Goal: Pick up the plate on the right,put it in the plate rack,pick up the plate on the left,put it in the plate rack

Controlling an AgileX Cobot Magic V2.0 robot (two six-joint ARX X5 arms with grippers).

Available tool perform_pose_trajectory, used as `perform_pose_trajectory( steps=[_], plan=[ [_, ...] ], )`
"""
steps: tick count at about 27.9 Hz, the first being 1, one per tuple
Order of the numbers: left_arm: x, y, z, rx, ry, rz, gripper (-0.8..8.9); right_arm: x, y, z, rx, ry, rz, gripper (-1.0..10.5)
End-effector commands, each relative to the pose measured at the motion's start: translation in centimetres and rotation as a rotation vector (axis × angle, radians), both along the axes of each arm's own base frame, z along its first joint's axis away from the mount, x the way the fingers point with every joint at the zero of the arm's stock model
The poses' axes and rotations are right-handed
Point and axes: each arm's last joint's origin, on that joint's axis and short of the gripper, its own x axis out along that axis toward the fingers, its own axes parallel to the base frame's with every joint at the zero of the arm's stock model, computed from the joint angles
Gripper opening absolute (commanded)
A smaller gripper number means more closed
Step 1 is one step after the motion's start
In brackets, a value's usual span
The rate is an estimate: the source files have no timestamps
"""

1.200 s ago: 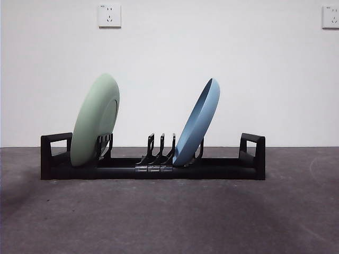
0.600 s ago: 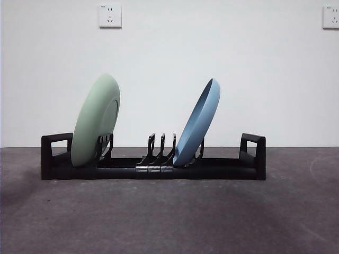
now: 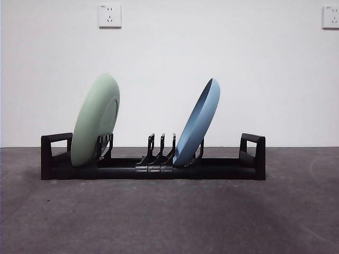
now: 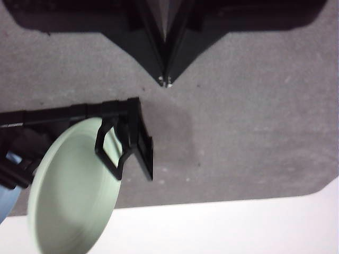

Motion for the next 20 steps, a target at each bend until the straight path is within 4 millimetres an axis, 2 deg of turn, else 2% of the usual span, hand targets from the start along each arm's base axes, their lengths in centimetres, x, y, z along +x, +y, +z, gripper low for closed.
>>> perform_pose_trajectory(
  steps=[1, 3, 20],
  plan=[
    [0.23, 0.01, -0.89, 0.007, 0.002, -0.002, -0.03, 0.02, 0.02, -0.12, 0.010, 0.000, -0.002, 0.1],
    [0.32, 0.00, -1.45, 0.007, 0.015, -0.003, -0.03, 0.02, 0.02, -0.11, 0.010, -0.001, -0.002, 0.1],
    [0.34, 0.00, -1.40, 0.008, 0.008, -0.002, -0.03, 0.02, 0.02, -0.11, 0.011, -0.001, -0.002, 0.1]
  ],
)
